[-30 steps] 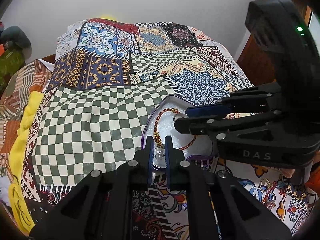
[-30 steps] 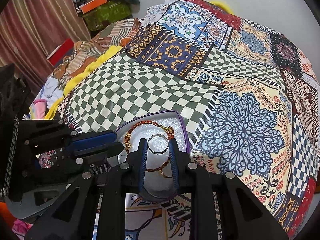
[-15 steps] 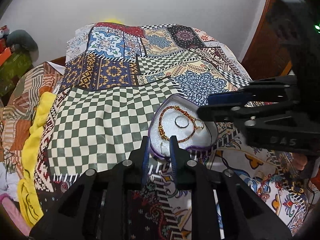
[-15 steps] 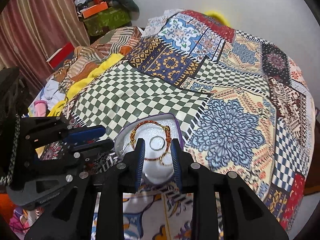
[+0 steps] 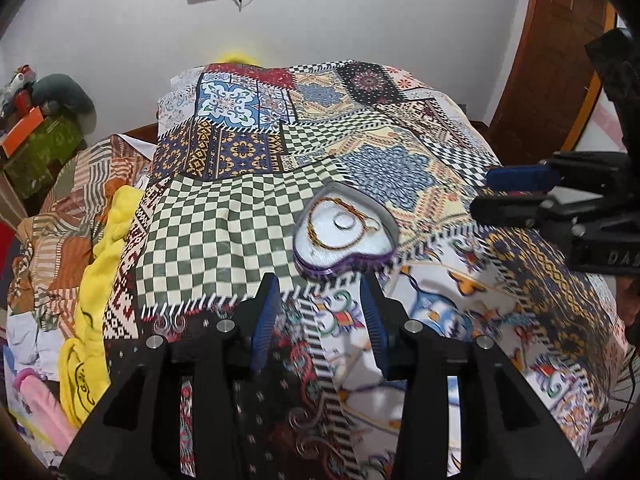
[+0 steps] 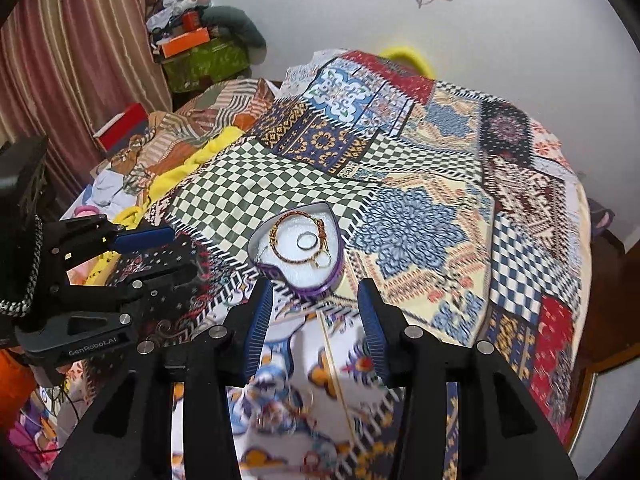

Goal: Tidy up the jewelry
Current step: 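Lift both tools away from the heart box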

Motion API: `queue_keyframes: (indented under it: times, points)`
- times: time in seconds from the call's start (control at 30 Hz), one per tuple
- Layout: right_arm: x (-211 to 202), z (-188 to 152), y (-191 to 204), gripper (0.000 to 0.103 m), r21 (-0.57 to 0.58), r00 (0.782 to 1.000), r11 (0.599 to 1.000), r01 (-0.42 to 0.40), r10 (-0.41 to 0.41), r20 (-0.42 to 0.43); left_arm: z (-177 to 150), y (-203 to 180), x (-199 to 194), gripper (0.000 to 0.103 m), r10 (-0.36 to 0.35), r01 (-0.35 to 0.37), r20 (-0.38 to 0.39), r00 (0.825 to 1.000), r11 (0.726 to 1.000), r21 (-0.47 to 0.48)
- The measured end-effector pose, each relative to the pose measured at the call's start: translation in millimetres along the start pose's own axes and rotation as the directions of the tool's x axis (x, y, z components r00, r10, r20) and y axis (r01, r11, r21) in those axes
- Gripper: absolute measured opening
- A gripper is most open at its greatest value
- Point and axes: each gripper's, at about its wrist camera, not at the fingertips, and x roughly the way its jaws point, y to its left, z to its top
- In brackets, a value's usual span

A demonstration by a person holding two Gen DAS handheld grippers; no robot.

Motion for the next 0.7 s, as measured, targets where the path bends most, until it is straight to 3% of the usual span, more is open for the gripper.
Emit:
queue_keyframes:
  times: [0.3,0.7]
  points:
    - [-45,-36,-1,0.04,-0.001,0.996,0.998,0.07,-0.07,0.054,-17,-37,-25,0.042,-0.038,0.038,-0.012,0.999,0.998,0.041]
    - [-39,-93,-22,0.04,0.021,0.992,0.992,0.128,-0.128,-0.012,-39,-88,-2,0.042,-0.121,0.129,-0.089,0.989,0.987,0.097]
